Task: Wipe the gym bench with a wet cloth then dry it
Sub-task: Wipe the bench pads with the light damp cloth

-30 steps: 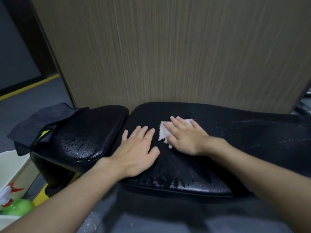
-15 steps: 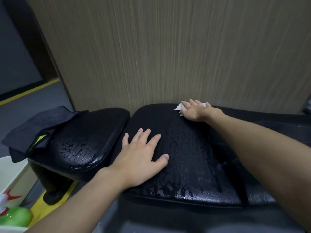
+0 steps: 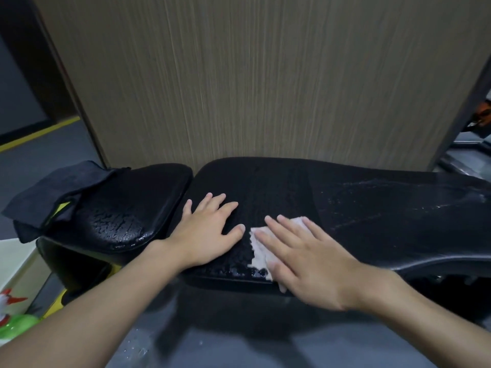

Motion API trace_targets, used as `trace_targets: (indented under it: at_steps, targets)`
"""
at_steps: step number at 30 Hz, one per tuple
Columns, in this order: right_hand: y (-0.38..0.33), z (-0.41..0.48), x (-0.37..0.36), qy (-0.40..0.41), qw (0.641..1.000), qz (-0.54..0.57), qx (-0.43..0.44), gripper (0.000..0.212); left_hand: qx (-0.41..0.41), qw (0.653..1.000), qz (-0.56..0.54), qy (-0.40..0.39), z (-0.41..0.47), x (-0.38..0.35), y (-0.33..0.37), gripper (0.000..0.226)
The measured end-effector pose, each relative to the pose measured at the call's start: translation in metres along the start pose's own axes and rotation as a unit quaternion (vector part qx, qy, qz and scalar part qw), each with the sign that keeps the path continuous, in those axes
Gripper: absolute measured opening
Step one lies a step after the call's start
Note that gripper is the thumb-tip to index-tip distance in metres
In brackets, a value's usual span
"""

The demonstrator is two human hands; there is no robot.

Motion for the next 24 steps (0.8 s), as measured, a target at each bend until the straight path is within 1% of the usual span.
trace_targets:
  at_steps: [2, 4, 6, 10, 13, 18, 21, 24]
  targets:
    - [-0.002, -0.009, 0.000, -0.003, 1.000, 0.006, 0.010, 0.064, -0.005, 1.000, -0.023, -0.002, 0.000, 0.002, 0.003, 0.059]
    - [0.004, -0.004, 0.001, -0.003, 1.000, 0.018, 0.011, 0.063, -0.015, 0.999, -0.041, -0.005, 0.001, 0.003, 0.010, 0.053]
    - [0.019, 0.011, 0.002, 0.001, 1.000, 0.024, 0.000, 0.064, -0.021, 0.999, -0.043, -0.010, 0.002, 0.001, 0.017, 0.054]
    - [0.068, 0.059, 0.006, 0.004, 0.997, 0.036, -0.064, 0.056, -0.014, 1.000, 0.006, -0.017, 0.004, -0.005, 0.024, 0.061]
    - [0.112, 0.099, 0.010, 0.007, 0.993, 0.048, -0.109, 0.056, -0.017, 0.998, 0.043, -0.039, 0.007, -0.010, 0.027, 0.069]
    - [0.173, 0.149, 0.017, 0.005, 0.982, 0.063, -0.180, 0.060, -0.016, 0.998, 0.048, -0.035, 0.010, -0.013, 0.027, 0.068]
    - [0.194, 0.162, 0.022, 0.003, 0.974, 0.071, -0.217, 0.061, -0.013, 0.998, 0.048, -0.028, 0.011, -0.014, 0.025, 0.067]
    - [0.199, 0.164, 0.023, 0.003, 0.968, 0.079, -0.239, 0.061, -0.012, 0.998, 0.050, -0.026, 0.012, -0.015, 0.025, 0.068]
Point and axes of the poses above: each hand's wrist, its own z-axis towards the middle knuckle, its own x-axis out of the back of the hand, y = z × x, the point moved 3 cm from there along z, towards the middle knuckle, and after that the axes turned 8 degrees about x, right-handed, at the moved point
